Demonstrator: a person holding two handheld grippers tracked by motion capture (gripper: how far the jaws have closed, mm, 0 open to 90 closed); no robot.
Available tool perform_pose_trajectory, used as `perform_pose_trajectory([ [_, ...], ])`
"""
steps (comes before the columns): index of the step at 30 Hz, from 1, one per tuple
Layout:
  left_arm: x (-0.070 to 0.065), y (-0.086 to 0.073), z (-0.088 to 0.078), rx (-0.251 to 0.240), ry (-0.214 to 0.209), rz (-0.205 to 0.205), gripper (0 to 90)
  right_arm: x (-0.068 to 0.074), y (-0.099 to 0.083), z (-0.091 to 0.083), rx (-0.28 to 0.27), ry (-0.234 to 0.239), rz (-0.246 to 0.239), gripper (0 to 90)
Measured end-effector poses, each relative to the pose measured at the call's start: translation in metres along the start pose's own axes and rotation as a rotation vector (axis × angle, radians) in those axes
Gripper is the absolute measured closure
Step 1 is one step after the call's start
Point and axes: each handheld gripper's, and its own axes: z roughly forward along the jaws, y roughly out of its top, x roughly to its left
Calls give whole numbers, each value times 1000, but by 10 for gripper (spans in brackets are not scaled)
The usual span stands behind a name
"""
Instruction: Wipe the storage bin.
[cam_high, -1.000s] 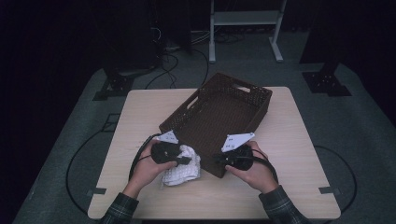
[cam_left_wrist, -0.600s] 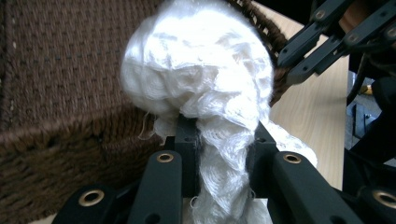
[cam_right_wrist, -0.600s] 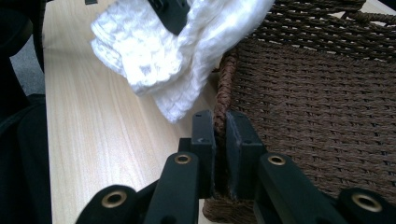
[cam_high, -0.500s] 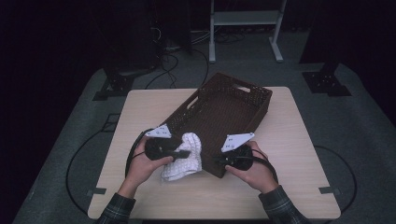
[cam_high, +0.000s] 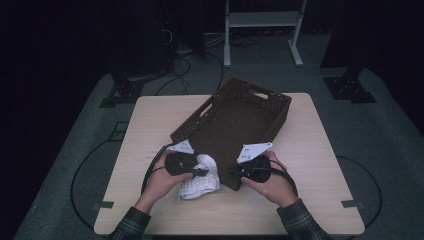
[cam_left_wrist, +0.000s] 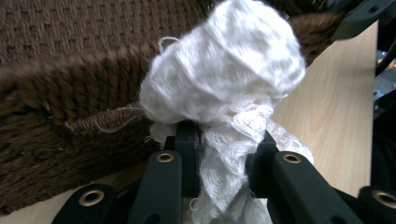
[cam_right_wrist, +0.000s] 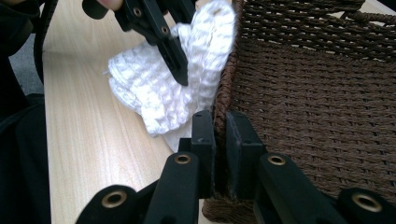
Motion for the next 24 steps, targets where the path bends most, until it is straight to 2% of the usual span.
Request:
perform_pose_trajectory([
  [5,2,-4,5,19,3,1,717,0,0,0,0,1,3,819],
  [9,3,-8,12,58,11,6,717,0,0,0,0,1,2,819],
  [11,3,-11,23,105,27,13,716,0,0,0,1,1,2,819],
  [12,3,-12,25,114,30,19,715,0,0,0,1,2,2,819],
  [18,3,-19,37,141,34,6,716,0,0,0,0,4,2,818],
  [21,0,-17,37,153,27,24,716,0,0,0,0,4,3,818],
  [24,-2,-15,35,132,10,18,716,-1,0,0,0,5,2,817],
])
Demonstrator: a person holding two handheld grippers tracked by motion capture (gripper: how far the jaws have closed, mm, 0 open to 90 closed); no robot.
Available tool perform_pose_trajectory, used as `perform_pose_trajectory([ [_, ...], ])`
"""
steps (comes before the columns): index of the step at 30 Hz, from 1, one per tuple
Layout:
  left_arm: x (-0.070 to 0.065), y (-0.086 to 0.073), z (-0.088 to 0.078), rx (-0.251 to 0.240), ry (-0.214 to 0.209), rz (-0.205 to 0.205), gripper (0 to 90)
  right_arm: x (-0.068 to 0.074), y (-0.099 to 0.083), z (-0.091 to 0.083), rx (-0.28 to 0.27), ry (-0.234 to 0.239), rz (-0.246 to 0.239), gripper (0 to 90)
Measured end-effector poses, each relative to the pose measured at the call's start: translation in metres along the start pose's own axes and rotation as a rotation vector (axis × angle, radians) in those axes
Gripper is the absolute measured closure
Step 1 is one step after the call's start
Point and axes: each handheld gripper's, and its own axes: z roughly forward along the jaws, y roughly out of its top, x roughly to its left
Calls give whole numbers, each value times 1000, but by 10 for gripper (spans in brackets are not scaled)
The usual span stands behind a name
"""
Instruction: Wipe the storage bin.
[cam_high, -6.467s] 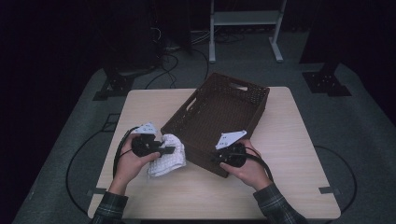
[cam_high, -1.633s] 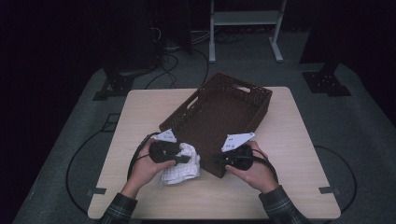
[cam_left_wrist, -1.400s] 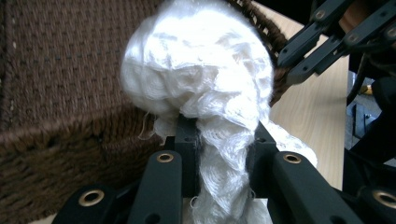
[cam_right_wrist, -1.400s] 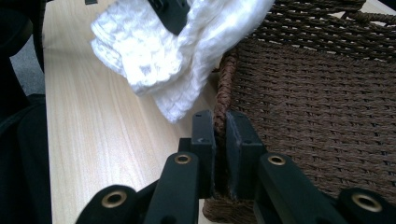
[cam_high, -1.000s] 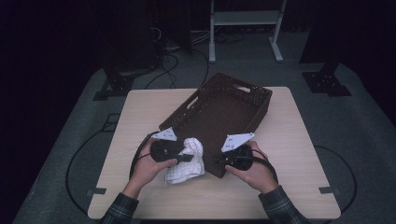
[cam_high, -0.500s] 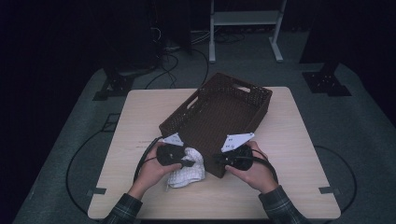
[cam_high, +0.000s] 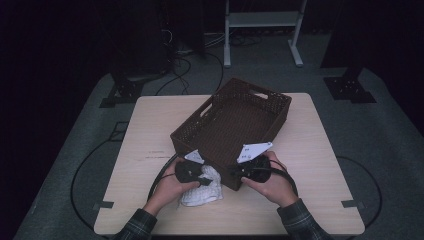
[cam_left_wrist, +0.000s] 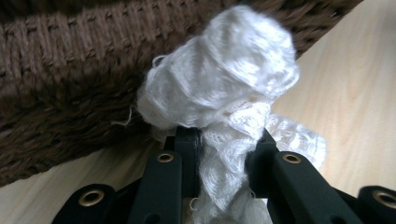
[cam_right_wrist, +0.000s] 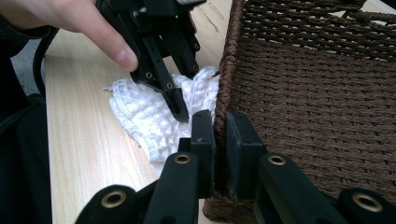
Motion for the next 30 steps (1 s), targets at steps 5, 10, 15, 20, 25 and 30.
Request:
perform_pose_trajectory([
  [5,-3,5,-11,-46,-19,7,716,0,0,0,1,1,-1,817],
  [10,-9,11,-25,-95,-35,32,716,0,0,0,1,1,0,817],
  [15,-17,19,-42,-170,-49,44,716,0,0,0,2,-1,-4,816],
  [20,-20,24,-50,-202,-48,57,716,0,0,0,2,0,-1,816],
  [25,-20,24,-51,-204,-46,58,716,1,1,-1,3,-6,-4,808],
  [30,-21,24,-51,-200,-43,60,716,-2,1,-11,-13,4,-5,804],
])
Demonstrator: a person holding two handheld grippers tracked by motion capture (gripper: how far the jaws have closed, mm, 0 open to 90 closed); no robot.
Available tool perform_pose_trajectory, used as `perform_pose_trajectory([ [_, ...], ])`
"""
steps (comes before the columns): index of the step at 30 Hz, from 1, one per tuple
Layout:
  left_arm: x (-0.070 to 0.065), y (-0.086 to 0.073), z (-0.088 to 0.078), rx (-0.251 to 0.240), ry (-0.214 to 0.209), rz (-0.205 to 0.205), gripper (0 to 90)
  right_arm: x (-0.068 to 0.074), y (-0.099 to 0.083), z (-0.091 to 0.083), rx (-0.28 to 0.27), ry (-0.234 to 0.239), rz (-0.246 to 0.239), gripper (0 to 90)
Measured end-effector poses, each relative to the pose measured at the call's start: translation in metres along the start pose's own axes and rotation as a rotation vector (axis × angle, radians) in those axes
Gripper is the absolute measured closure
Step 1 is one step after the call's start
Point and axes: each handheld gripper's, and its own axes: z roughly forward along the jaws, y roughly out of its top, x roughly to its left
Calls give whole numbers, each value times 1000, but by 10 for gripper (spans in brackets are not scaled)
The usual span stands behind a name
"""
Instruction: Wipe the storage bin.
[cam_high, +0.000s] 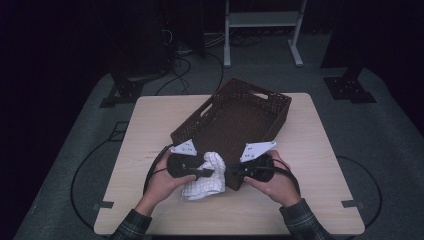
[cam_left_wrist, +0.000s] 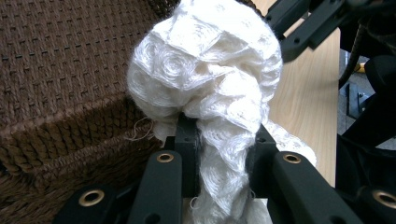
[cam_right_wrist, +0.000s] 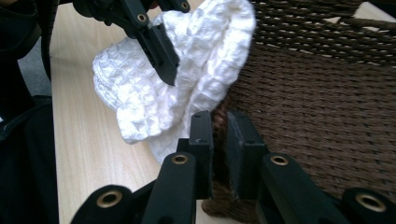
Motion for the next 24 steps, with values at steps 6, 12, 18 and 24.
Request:
perform_pose_trajectory([
  [6,-6,4,-2,-23,-9,11,715,-2,-4,-8,-6,15,13,829],
  [12,-12,8,11,-7,-22,20,716,-3,-5,-6,-6,25,19,836],
  [18,-10,3,21,23,-33,19,718,-2,-5,-3,-3,23,23,839],
  [24,-11,1,32,39,-49,4,718,-2,-5,-2,-4,22,21,840],
])
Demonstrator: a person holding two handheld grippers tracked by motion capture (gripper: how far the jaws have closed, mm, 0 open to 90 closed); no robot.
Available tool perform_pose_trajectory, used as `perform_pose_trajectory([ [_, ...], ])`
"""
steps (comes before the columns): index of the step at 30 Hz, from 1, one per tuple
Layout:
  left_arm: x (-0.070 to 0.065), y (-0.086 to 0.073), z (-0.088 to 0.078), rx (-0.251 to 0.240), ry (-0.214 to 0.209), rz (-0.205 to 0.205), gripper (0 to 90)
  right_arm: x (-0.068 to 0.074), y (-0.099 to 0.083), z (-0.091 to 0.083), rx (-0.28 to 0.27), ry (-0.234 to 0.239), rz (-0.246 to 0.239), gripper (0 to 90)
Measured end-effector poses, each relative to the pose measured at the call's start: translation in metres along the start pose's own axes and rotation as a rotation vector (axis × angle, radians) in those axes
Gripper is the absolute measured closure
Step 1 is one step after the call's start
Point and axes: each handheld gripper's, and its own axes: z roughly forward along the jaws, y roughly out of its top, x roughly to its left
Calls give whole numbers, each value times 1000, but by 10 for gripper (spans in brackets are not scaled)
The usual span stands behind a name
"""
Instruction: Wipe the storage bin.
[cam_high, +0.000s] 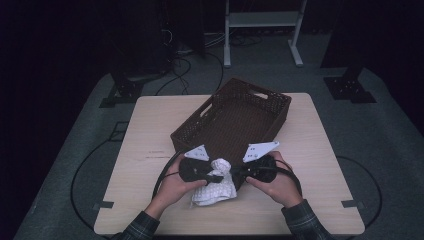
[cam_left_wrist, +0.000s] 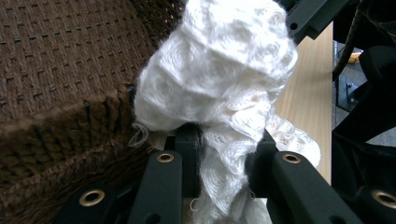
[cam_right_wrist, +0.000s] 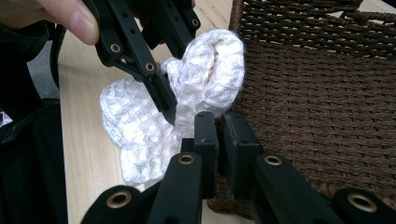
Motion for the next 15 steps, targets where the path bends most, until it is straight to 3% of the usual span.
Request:
perform_pose_trajectory([
  [15,0,-3,10,15,-20,10,727,0,-2,-4,2,-4,-15,794],
])
